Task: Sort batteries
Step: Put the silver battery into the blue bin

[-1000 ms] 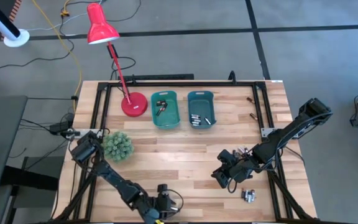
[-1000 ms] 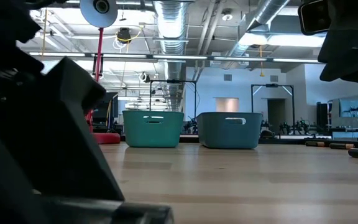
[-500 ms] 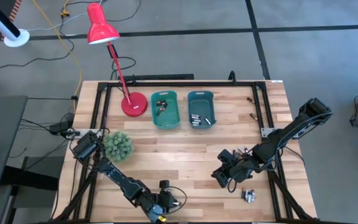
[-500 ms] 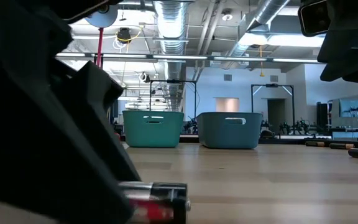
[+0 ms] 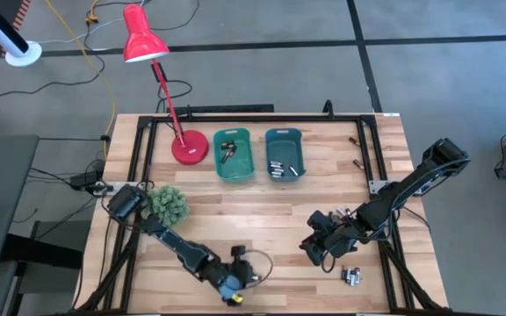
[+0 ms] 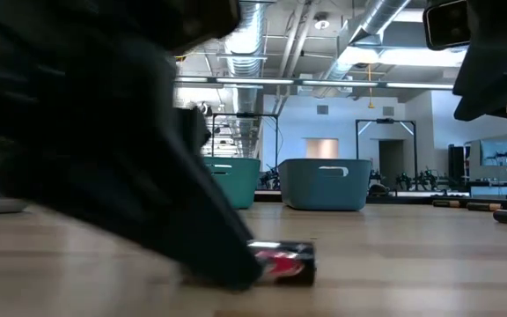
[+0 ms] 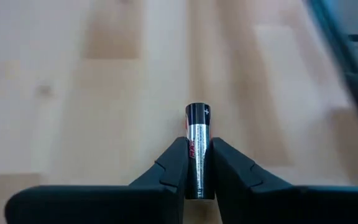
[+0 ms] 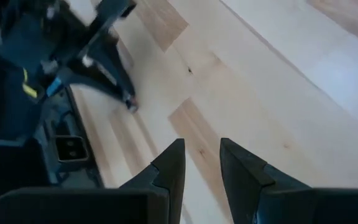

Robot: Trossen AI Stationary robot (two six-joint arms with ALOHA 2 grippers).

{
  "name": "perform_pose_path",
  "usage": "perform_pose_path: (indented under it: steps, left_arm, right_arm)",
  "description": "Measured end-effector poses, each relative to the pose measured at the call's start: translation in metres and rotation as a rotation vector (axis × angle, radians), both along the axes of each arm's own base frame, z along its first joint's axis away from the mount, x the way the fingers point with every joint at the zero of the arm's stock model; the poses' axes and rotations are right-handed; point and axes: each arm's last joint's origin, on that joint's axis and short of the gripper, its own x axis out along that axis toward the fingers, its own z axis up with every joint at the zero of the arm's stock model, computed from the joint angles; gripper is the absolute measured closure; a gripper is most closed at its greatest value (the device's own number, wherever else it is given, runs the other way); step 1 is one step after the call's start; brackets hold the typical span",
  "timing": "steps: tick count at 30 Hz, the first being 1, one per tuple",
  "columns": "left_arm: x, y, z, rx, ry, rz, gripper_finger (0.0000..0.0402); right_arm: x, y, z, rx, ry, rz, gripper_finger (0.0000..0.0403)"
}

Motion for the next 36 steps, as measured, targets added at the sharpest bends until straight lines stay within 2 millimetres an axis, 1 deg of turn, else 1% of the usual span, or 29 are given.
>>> perform_pose_path:
  steps: [2,5,8,10,14,17,21,26,29,32,34,36]
  left_arm:
    - [0.006,0.013,0.007,0.02,-0.004,0.022,0.0353]
    - [0.017,0.039,0.019,0.043,-0.022,0.084,0.0353]
    - [0.029,0.067,0.044,0.007,-0.083,0.154,0.0353]
    - [0.035,0.087,0.059,-0.019,-0.112,0.192,0.0353]
    - [0.043,0.129,0.08,-0.038,-0.154,0.289,0.0353]
    - [0.046,0.156,0.097,-0.049,-0.195,0.313,0.0353]
    - [0.055,0.193,0.111,-0.007,-0.161,0.317,0.0353]
    - [0.068,0.244,0.142,0.084,-0.088,0.331,0.0352]
    - [0.069,0.276,0.15,0.129,-0.047,0.36,0.0352]
    - [0.067,0.31,0.158,0.107,-0.031,0.348,0.0352]
    - [0.07,0.331,0.159,0.098,-0.045,0.324,0.0352]
    - [0.068,0.347,0.156,0.105,-0.013,0.304,0.0352]
  right_arm:
    - [0.0,-0.002,-0.001,-0.04,0.013,0.022,0.0286]
    - [0.0,-0.008,-0.004,-0.108,0.036,0.054,0.0286]
    - [0.002,-0.016,-0.006,-0.165,0.063,0.067,0.0286]
    - [0.003,-0.023,-0.007,-0.203,0.087,0.069,0.0286]
    - [0.008,-0.041,-0.01,-0.268,0.138,0.053,0.0286]
    - [0.011,-0.055,-0.012,-0.304,0.177,0.041,0.0286]
    - [0.012,-0.068,-0.014,-0.336,0.231,0.078,0.0286]
    - [0.014,-0.077,-0.015,-0.367,0.255,0.1,0.0286]
    - [0.015,-0.084,-0.015,-0.368,0.265,0.08,0.0286]
    - [0.017,-0.093,-0.015,-0.362,0.273,0.042,0.0286]
    - [0.019,-0.1,-0.015,-0.348,0.28,-0.002,0.0286]
    - [0.021,-0.108,-0.015,-0.324,0.278,-0.06,0.0286]
